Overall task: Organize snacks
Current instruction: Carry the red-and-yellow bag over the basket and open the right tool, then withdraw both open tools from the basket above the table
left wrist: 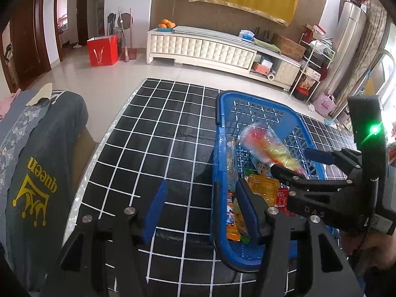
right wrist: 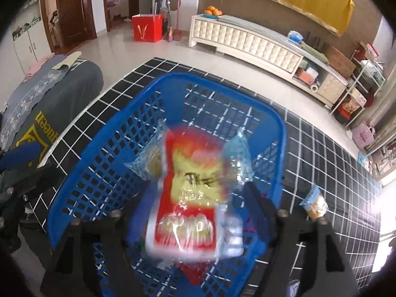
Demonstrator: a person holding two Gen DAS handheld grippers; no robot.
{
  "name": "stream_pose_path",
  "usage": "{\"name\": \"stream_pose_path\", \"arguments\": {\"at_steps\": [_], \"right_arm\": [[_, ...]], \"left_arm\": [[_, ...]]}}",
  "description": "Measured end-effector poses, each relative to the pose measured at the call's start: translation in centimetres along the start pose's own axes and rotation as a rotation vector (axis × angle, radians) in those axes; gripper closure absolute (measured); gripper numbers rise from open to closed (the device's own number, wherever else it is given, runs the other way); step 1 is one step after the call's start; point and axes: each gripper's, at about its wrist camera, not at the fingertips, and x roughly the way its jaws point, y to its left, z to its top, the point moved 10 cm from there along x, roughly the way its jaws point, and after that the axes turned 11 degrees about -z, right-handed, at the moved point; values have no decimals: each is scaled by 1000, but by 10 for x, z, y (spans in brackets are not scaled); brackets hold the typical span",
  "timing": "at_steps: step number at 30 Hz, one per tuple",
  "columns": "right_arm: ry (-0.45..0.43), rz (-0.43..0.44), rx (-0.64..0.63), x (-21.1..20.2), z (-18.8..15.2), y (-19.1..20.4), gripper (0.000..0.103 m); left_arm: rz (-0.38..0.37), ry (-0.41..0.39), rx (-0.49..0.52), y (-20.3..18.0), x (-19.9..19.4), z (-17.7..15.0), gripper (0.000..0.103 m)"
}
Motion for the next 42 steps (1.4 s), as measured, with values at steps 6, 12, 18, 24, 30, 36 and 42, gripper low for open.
{"name": "stream_pose_path", "arguments": {"at_steps": [6,12,18,24,30,36,42], "right_arm": [[-57,7,35,-34,-3,-17,17],[-108,13,83,-72,-9,-43,16],[-160,14,120,-107,-18,-71,16],[-189,13,155,-130,-31,-101,16],[-194,1,205,-138,-49,-135,16],[-188,-13,255,-137,-69,-167,16],[-171,-11,292,-126,-89,-194,16]], "left_arm": [[7,-21,33,-17,-15,3,48],[14,-41,86,-45,-34,5,48],[7,-62,119,-76,-48,4,48],[-9,-68,172,-113,-55,2,48],[-31,-65,216,-147,-54,-3,48],[-38,-43,261,-177,-41,-9,48],[-48,2,296,-207,-17,-15,48]]}}
